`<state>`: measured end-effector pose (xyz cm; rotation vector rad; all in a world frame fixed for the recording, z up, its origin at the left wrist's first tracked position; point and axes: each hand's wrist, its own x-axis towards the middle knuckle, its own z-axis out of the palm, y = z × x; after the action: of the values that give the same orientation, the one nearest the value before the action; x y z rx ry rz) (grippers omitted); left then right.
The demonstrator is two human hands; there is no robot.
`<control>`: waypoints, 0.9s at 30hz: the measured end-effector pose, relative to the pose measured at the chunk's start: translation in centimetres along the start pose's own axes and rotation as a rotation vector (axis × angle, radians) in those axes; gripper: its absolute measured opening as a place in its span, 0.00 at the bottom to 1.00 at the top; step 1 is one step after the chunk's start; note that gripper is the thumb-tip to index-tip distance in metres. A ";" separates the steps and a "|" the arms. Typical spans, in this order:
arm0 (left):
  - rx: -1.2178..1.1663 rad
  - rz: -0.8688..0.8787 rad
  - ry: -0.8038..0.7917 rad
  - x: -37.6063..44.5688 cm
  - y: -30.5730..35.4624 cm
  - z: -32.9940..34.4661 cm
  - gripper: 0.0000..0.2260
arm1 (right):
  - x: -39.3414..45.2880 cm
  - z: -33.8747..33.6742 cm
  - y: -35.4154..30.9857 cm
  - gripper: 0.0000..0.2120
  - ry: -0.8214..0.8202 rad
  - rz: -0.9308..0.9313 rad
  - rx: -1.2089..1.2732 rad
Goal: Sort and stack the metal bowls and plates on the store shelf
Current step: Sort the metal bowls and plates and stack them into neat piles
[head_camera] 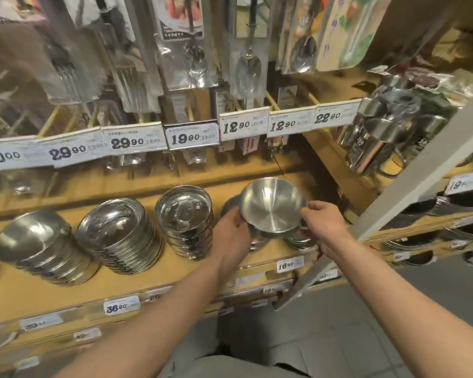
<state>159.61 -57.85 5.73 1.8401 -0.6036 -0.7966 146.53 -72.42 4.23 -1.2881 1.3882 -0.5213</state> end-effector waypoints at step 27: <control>-0.144 -0.247 0.387 0.5 -4.7 4.6 0.19 | 7.5 4.7 1.0 0.16 -0.454 -0.257 -0.370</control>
<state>156.76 -59.18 0.00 1.8886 -0.0711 -0.5993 151.93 -77.15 -1.05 -1.7709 0.9673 -0.1216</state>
